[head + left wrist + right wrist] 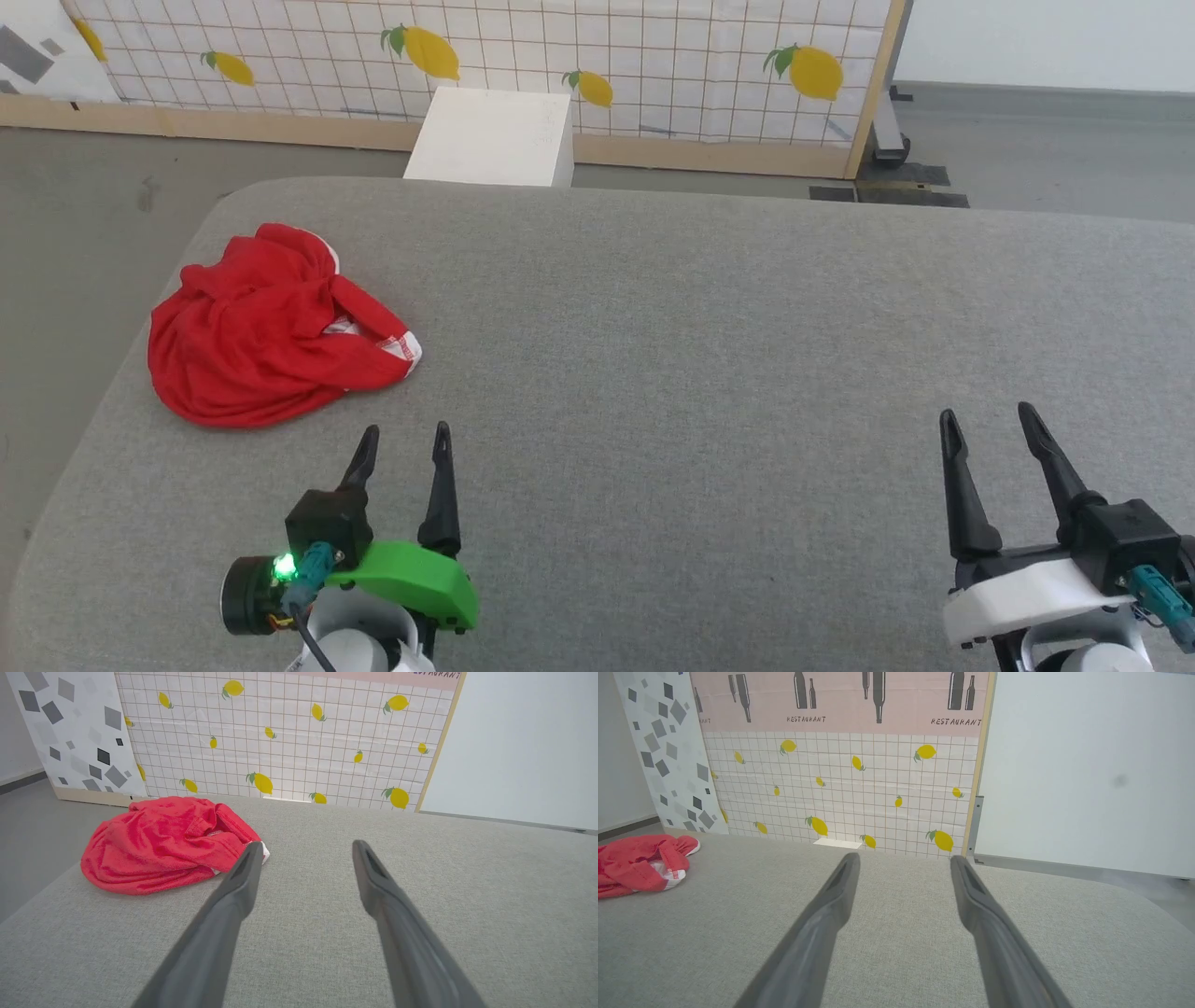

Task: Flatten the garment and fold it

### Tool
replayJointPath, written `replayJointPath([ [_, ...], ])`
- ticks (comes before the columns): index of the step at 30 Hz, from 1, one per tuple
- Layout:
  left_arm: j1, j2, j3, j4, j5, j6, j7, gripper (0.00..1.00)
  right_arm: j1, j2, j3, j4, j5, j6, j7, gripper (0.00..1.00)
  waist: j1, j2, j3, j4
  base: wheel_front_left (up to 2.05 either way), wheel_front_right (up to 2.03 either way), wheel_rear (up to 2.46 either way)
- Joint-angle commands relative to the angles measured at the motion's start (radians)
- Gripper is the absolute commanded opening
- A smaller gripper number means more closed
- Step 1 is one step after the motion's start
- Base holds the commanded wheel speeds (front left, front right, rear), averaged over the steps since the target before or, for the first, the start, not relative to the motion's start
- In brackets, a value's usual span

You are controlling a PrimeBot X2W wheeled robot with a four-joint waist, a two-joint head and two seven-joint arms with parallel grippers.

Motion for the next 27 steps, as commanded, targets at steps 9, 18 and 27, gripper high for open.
replayJointPath([
  [9, -0.022, -0.001, -0.002, 0.013, -0.019, 0.006, -0.015, 1.00, 0.002, 0.003, -0.006, 0.006, 0.009, -0.002, -0.015, 1.00, 0.0000, 0.0000, 0.001, 0.004, 0.00, 0.00, 0.00],
  [18, -0.020, -0.001, -0.002, 0.014, -0.018, 0.007, -0.015, 1.00, 0.002, 0.003, -0.005, 0.007, 0.011, -0.002, -0.015, 1.00, 0.0000, 0.0000, -0.003, 0.006, 0.00, 0.00, 0.00],
  [27, -0.018, -0.001, 0.002, 0.013, -0.017, 0.007, -0.015, 1.00, -0.001, 0.003, -0.004, 0.011, 0.012, -0.002, -0.015, 1.00, 0.0000, 0.0000, -0.002, 0.002, 0.00, 0.00, 0.00],
])
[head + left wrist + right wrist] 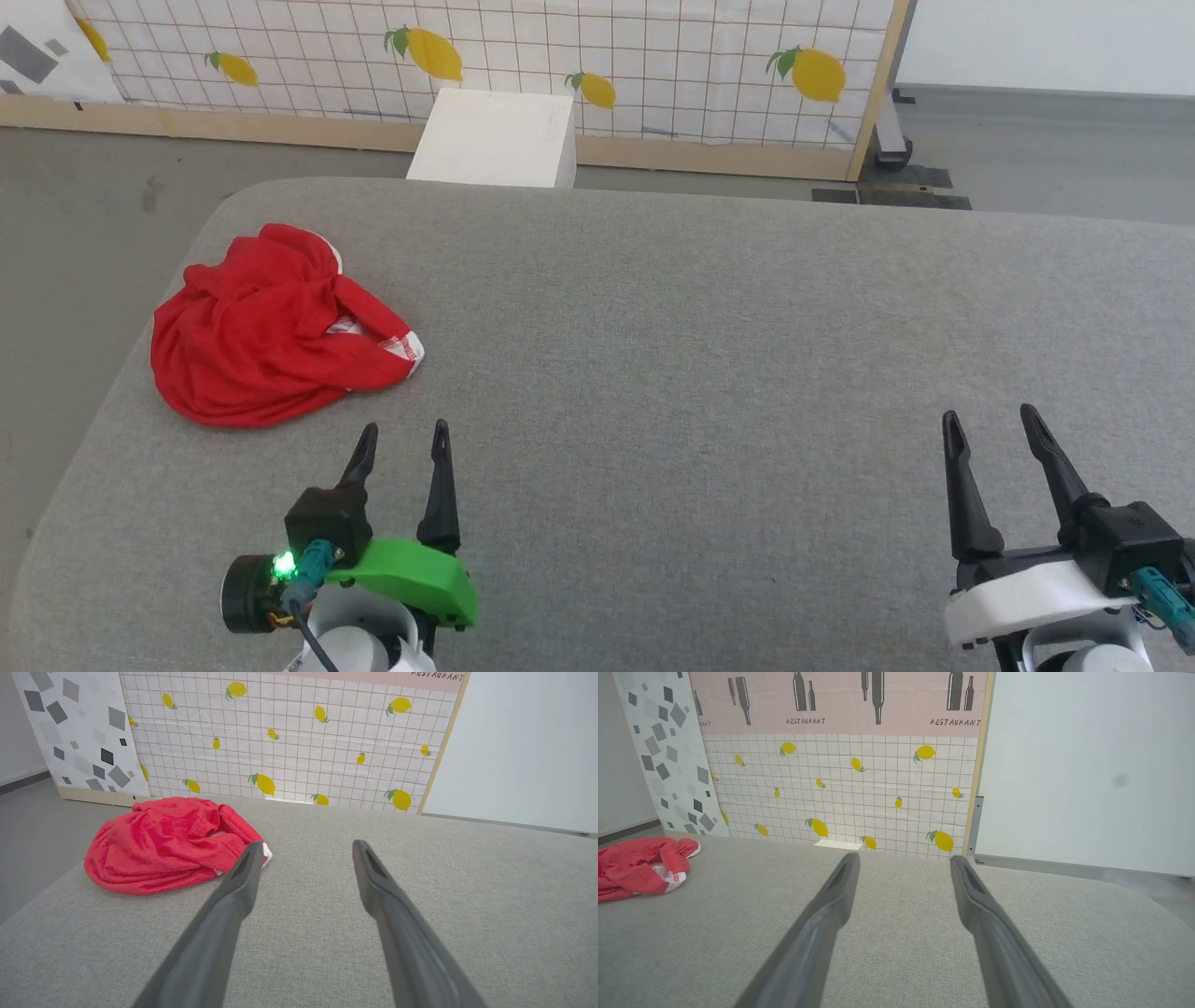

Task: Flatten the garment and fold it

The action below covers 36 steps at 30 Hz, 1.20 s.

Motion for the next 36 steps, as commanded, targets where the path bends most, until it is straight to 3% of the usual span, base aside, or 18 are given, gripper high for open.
replayJointPath([
  [1, -0.010, -0.001, 0.002, 0.002, -0.010, 0.002, -0.008, 1.00, -0.001, 0.003, 0.000, 0.003, 0.004, -0.002, -0.006, 1.00, 0.0000, 0.0000, 0.000, 0.000, 0.00, 0.00, 0.00],
  [8, -0.019, -0.001, -0.014, 0.011, -0.005, -0.002, -0.008, 1.00, 0.017, 0.003, -0.017, -0.004, 0.003, -0.002, -0.006, 1.00, 0.0000, 0.0000, -0.005, 0.052, 0.00, 0.00, 0.00],
  [25, -0.001, 0.030, 0.009, 0.000, -0.010, 0.011, -0.008, 1.00, 0.015, 0.003, 0.006, -0.009, 0.008, -0.002, -0.006, 1.00, 0.0000, 0.0000, -0.006, 0.393, 0.00, 0.00, 0.00],
  [36, 0.015, 0.036, 0.021, -0.016, -0.021, 0.021, -0.008, 1.00, 0.000, 0.003, 0.022, -0.006, 0.009, -0.002, -0.006, 1.00, 0.0000, 0.0000, 0.000, 0.526, 0.00, 0.00, 0.00],
])
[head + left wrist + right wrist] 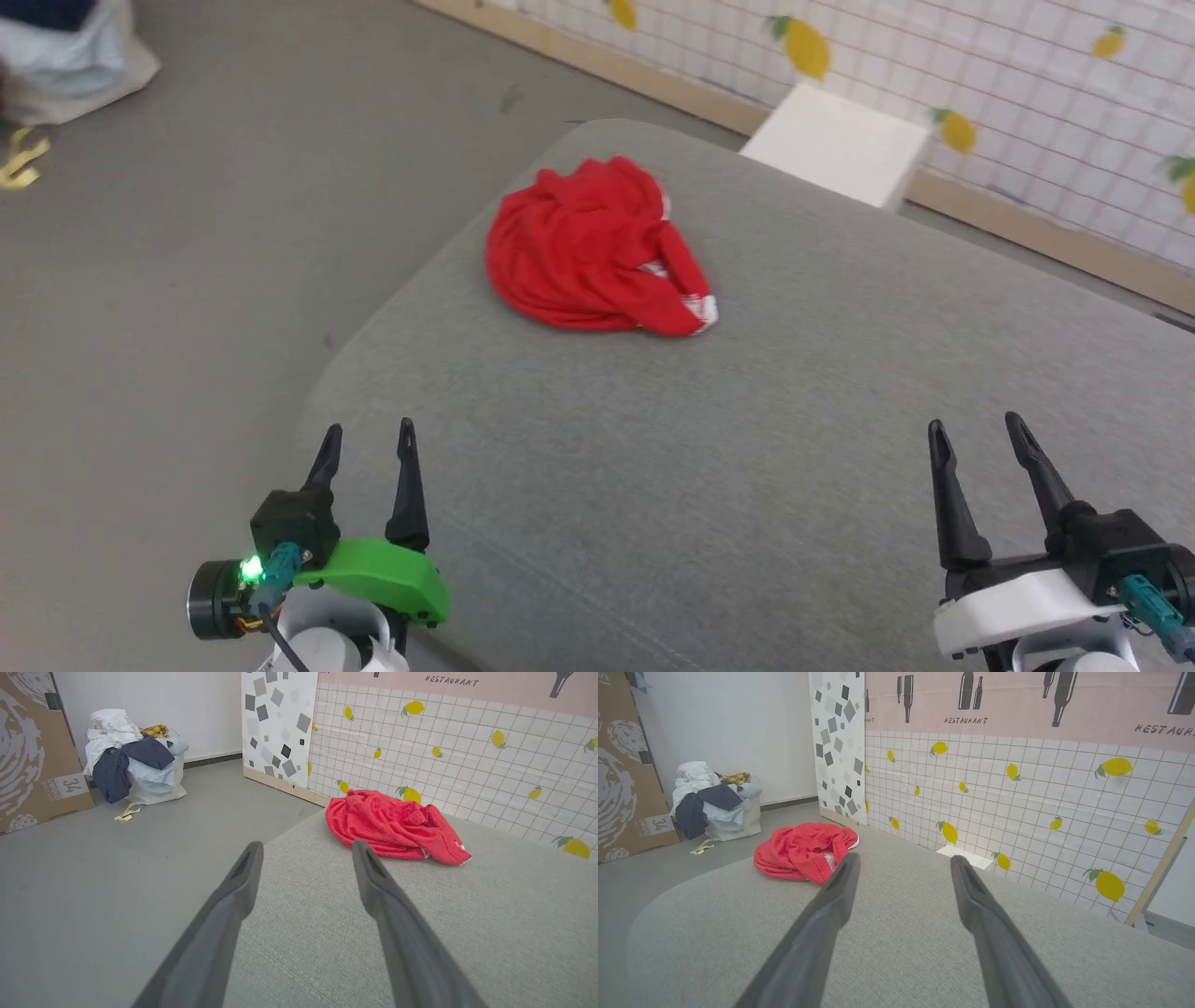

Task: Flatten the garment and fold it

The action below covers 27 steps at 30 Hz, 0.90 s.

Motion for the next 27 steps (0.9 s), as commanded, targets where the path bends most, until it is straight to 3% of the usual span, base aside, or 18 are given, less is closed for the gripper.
replayJointPath([
  [1, 0.008, 0.001, -0.003, -0.005, -0.001, 0.003, -0.004, 1.00, -0.016, 0.001, -0.004, -0.001, 0.004, -0.002, -0.006, 1.00, 0.0000, 0.0000, 0.007, 0.064, 0.00, 0.00, 0.00],
  [17, 0.004, -0.008, 0.005, -0.019, -0.012, 0.009, -0.004, 1.00, -0.024, 0.001, -0.016, -0.008, 0.005, -0.002, -0.006, 1.00, 0.0000, 0.0000, 0.033, 0.086, 0.00, 0.00, 0.00],
  [27, -0.198, 0.003, 0.056, -0.061, -0.087, -0.043, 0.004, 1.00, -0.114, 0.001, -0.009, -0.041, -0.032, -0.002, -0.006, 1.00, 0.0000, 0.0000, 0.215, -0.065, 0.00, 0.00, 0.00],
])
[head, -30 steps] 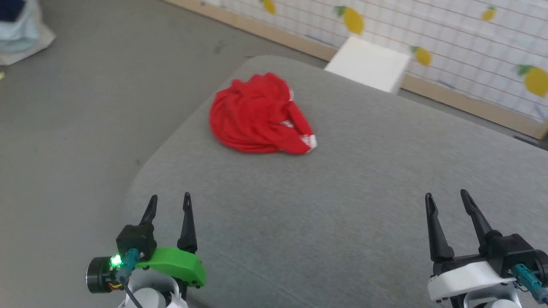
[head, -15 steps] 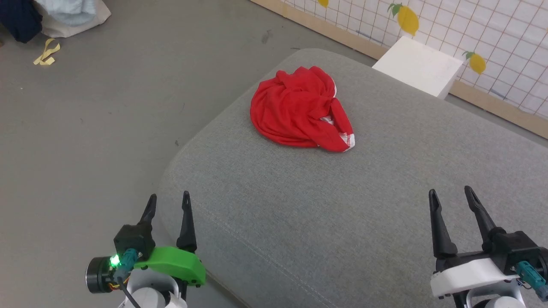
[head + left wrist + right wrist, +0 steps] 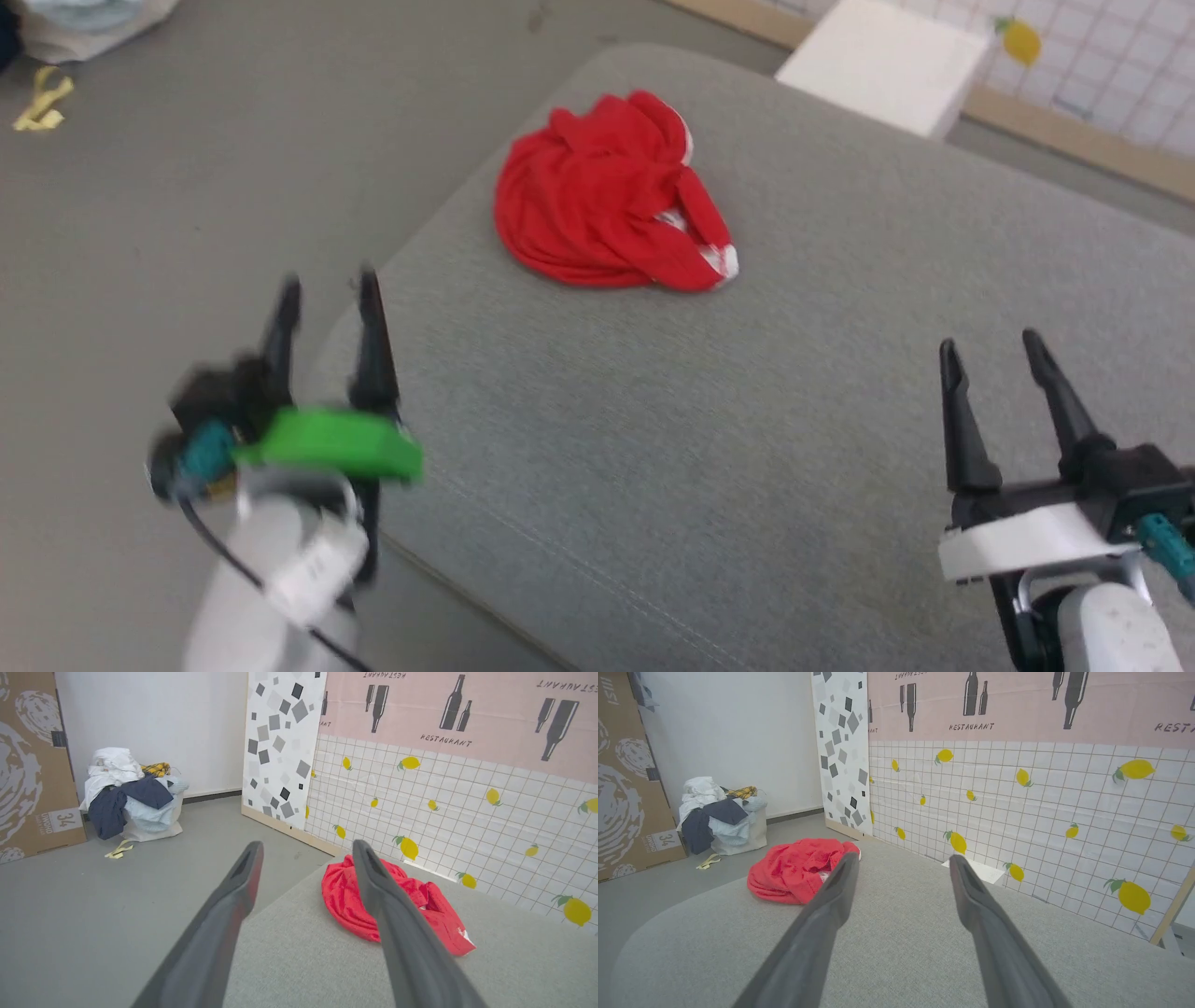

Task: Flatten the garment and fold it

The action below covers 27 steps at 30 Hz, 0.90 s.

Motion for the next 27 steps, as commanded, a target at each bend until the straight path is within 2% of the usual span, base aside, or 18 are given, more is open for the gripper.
replayJointPath([
  [1, -0.060, 0.019, 0.009, 0.005, -0.010, -0.010, 0.017, 1.00, -0.022, -0.001, 0.001, -0.006, -0.008, -0.002, -0.006, 1.00, 0.0000, 0.0000, 0.122, -0.111, 0.00, 0.00, 0.00],
  [6, -0.253, 0.087, 0.055, 0.033, -0.048, -0.017, 0.140, 1.00, -0.082, -0.001, 0.017, -0.025, -0.021, -0.002, -0.006, 1.00, 0.0000, 0.0000, 0.257, -0.232, 0.00, 0.00, 0.00],
  [7, -0.337, 0.121, 0.072, 0.052, -0.065, -0.015, 0.222, 1.00, -0.110, -0.001, 0.020, -0.033, -0.021, -0.002, -0.006, 1.00, 0.0000, 0.0000, 0.313, -0.285, 0.00, 0.00, 0.00],
  [11, -0.459, 0.169, 0.106, 0.100, -0.115, -0.013, 0.364, 1.00, -0.146, -0.001, 0.027, -0.037, -0.010, -0.002, -0.006, 1.00, 0.0000, 0.0000, 0.383, -0.366, 0.00, 0.00, 0.00],
  [14, -0.531, 0.206, 0.139, 0.145, -0.167, 0.008, 0.520, 1.00, -0.174, -0.001, 0.038, -0.041, 0.010, -0.002, -0.006, 1.00, 0.0000, 0.0000, 0.433, -0.435, 0.00, 0.00, 0.00],
  [17, -0.578, 0.241, 0.168, 0.171, -0.213, 0.036, 0.671, 1.00, -0.189, -0.001, 0.043, -0.052, 0.031, -0.002, -0.006, 1.00, 0.0000, 0.0000, 0.471, -0.490, 0.00, 0.00, 0.00],
  [20, -0.592, 0.294, 0.187, 0.181, -0.226, 0.088, 0.832, 1.00, -0.195, -0.001, 0.047, -0.063, 0.055, -0.002, -0.006, 1.00, 0.0000, 0.0000, 0.508, -0.541, 0.00, 0.00, 0.00],
  [27, -0.497, 0.383, 0.222, 0.142, -0.235, 0.218, 1.148, 1.00, -0.202, -0.001, 0.055, -0.066, 0.092, -0.002, -0.006, 1.00, 0.0000, 0.0000, 0.545, -0.610, 0.00, 0.00, 0.00],
])
